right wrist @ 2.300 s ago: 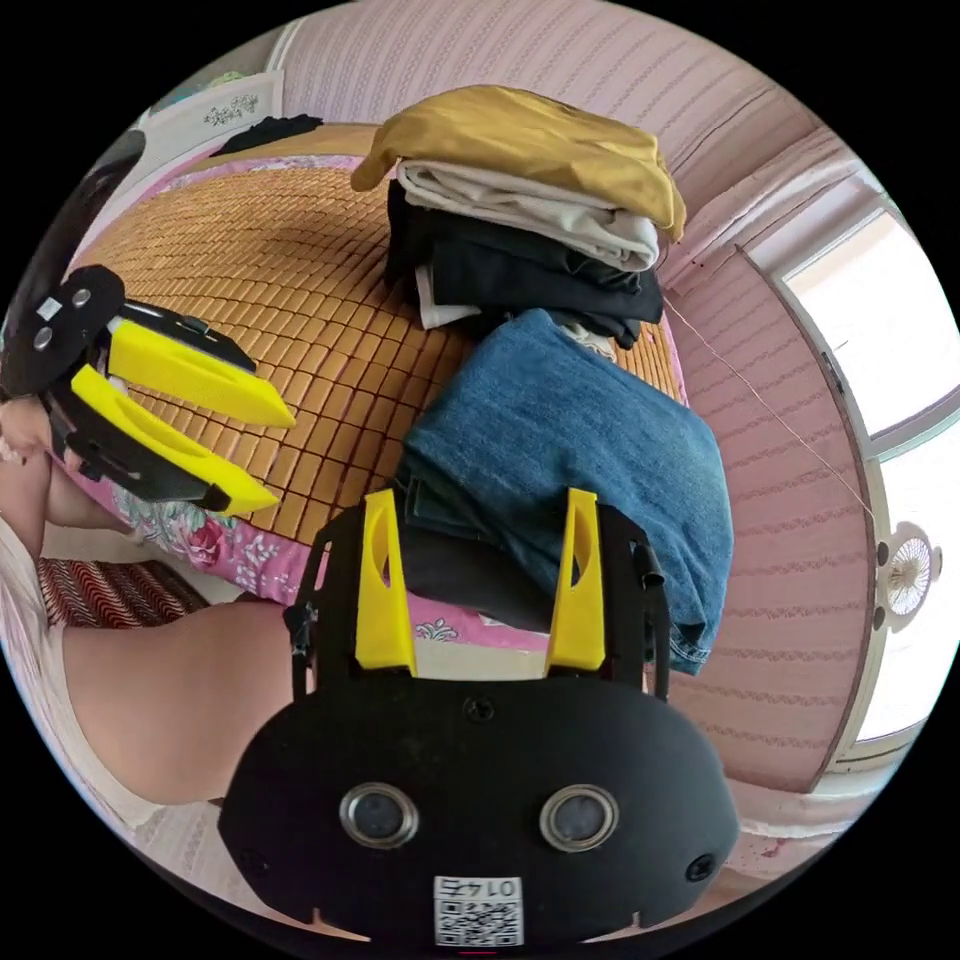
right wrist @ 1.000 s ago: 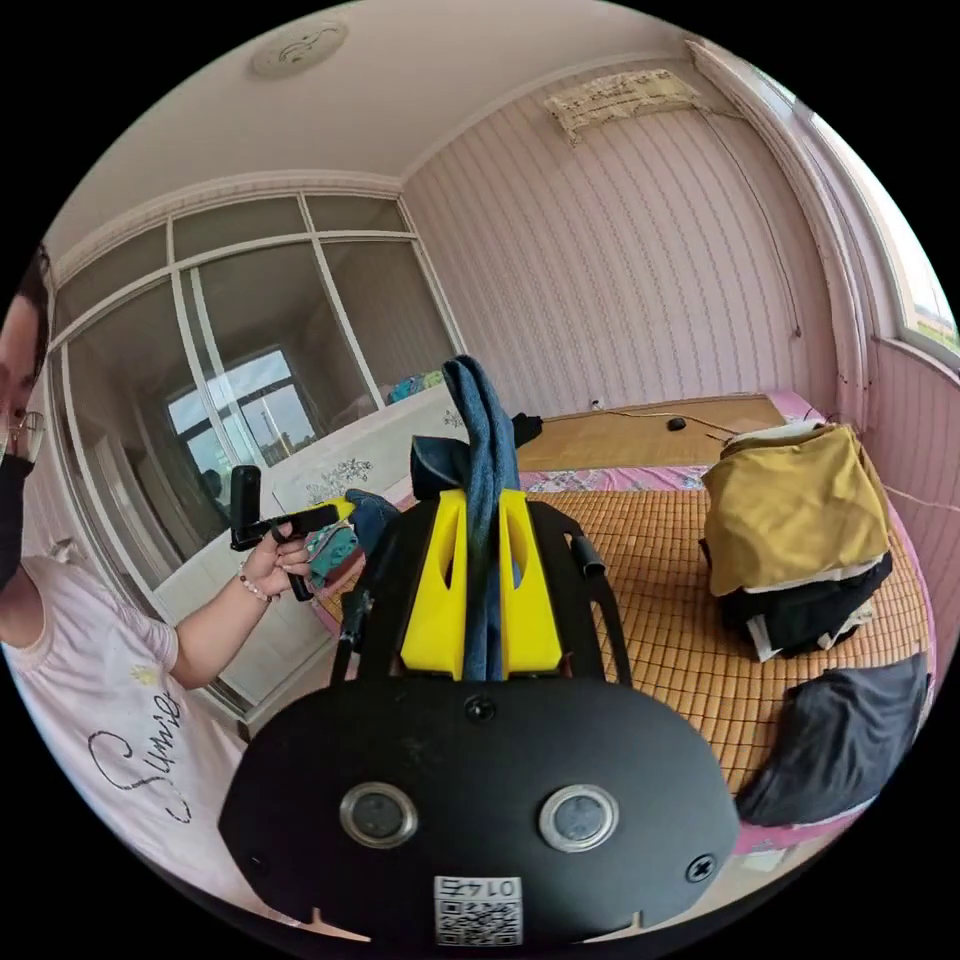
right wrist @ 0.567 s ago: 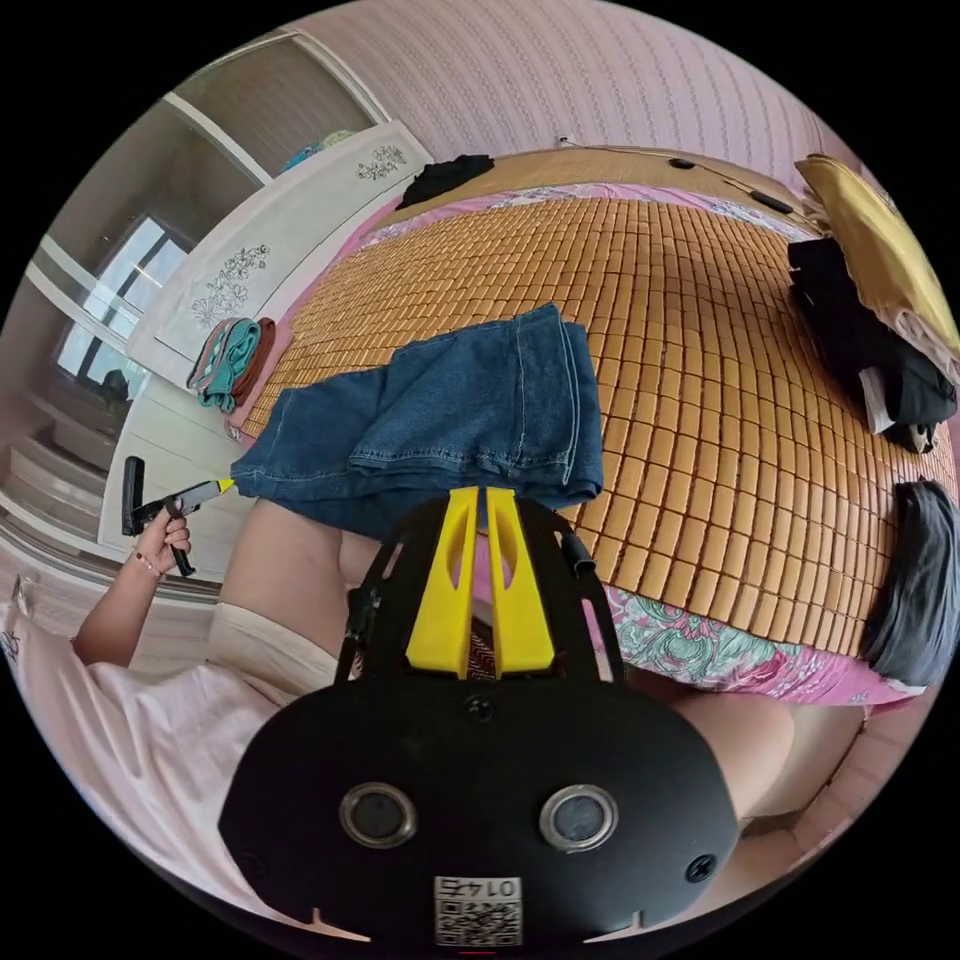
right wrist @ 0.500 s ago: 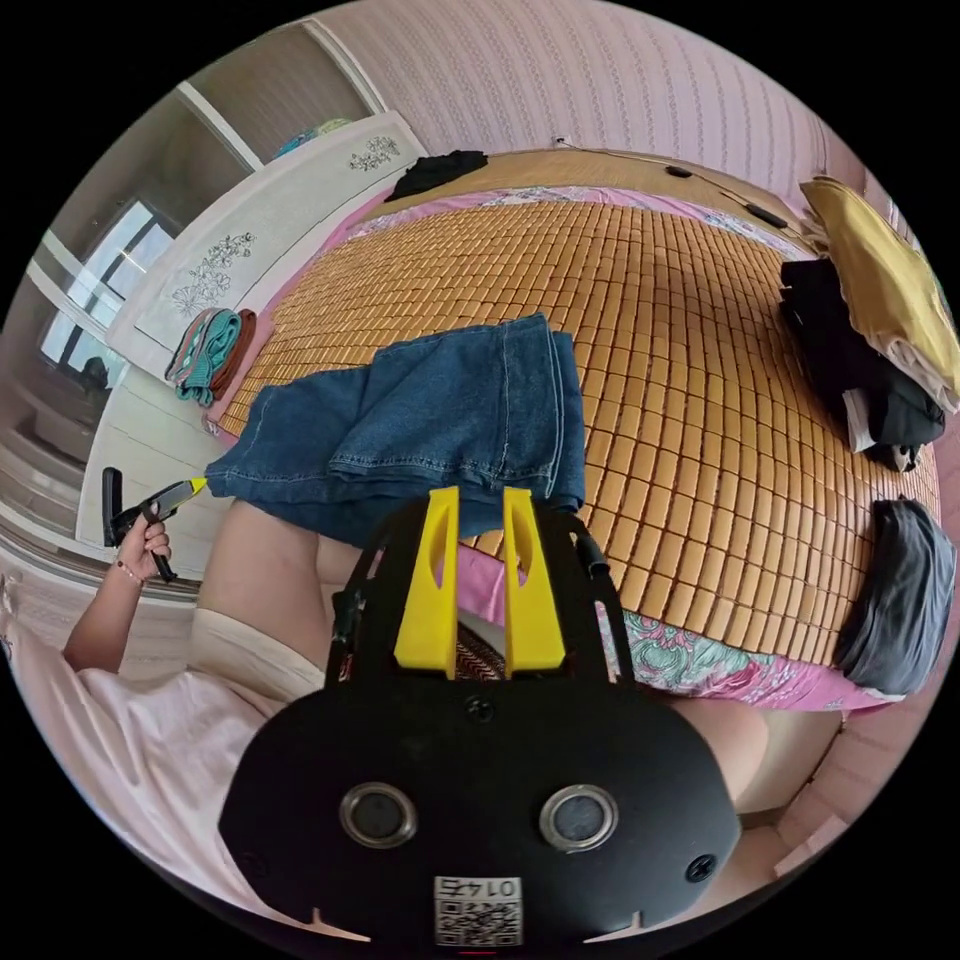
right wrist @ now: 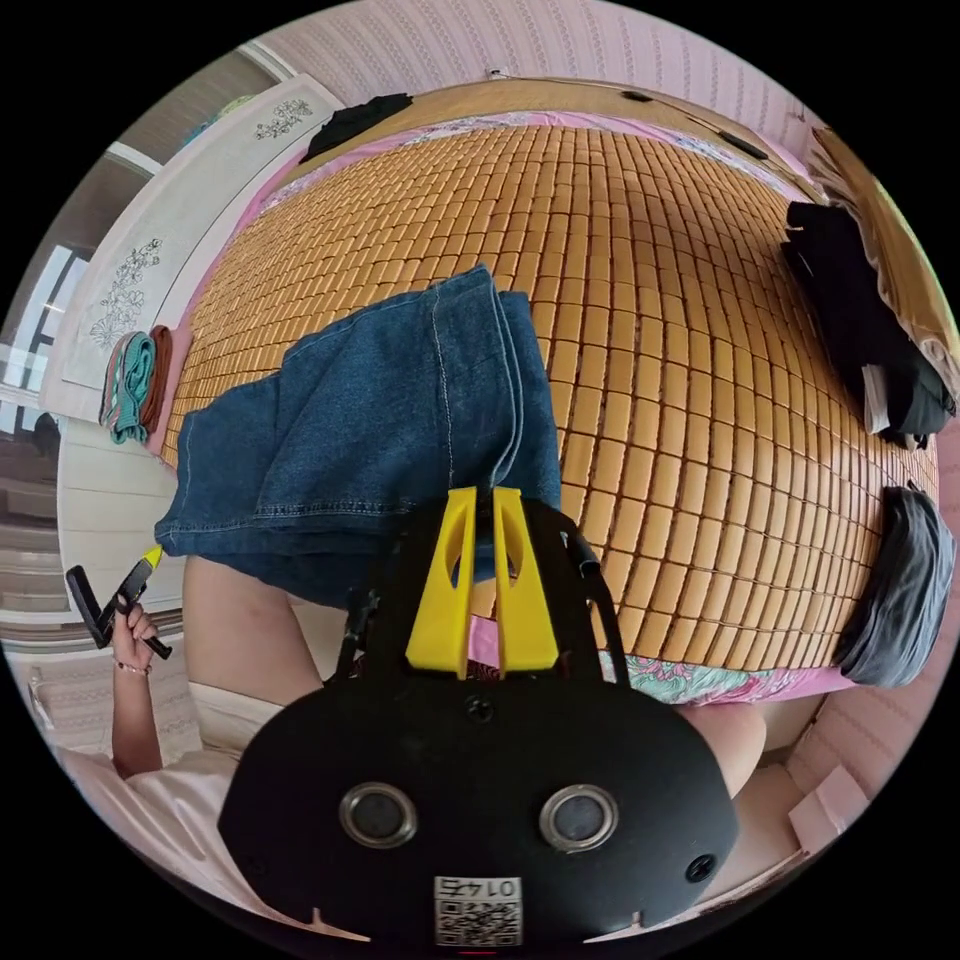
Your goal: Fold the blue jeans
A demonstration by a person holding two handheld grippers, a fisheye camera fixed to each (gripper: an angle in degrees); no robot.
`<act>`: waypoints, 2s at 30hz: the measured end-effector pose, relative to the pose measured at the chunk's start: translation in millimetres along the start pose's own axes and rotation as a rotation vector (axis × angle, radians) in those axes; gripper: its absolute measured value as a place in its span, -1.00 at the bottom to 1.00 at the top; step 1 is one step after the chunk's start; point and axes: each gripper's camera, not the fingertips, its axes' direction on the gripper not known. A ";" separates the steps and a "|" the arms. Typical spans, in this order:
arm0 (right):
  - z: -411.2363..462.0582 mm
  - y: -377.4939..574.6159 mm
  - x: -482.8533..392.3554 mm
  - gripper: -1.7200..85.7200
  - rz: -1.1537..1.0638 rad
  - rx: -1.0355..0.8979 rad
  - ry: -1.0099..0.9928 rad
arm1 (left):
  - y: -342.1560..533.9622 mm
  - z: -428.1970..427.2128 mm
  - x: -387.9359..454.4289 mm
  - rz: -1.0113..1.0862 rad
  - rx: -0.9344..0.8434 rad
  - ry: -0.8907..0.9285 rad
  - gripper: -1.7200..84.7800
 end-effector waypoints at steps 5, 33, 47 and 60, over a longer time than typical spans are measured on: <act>-20.8 6.3 -12.5 -0.93 -0.111 0.155 -0.171 | -0.5 -15.6 19.6 0.120 -0.027 -0.069 -0.98; 125.6 -32.5 -326.4 -0.54 -0.750 -0.147 -0.500 | -14.1 -131.8 63.2 0.107 0.085 0.025 -0.98; 170.9 -23.1 -397.9 -0.56 -0.774 -0.266 -0.453 | -1.5 -168.6 12.6 -0.214 0.099 -0.031 -0.69; 147.9 -8.7 -438.1 -0.58 -0.814 -0.300 -0.372 | -23.6 -180.6 109.1 0.072 0.083 0.029 -0.92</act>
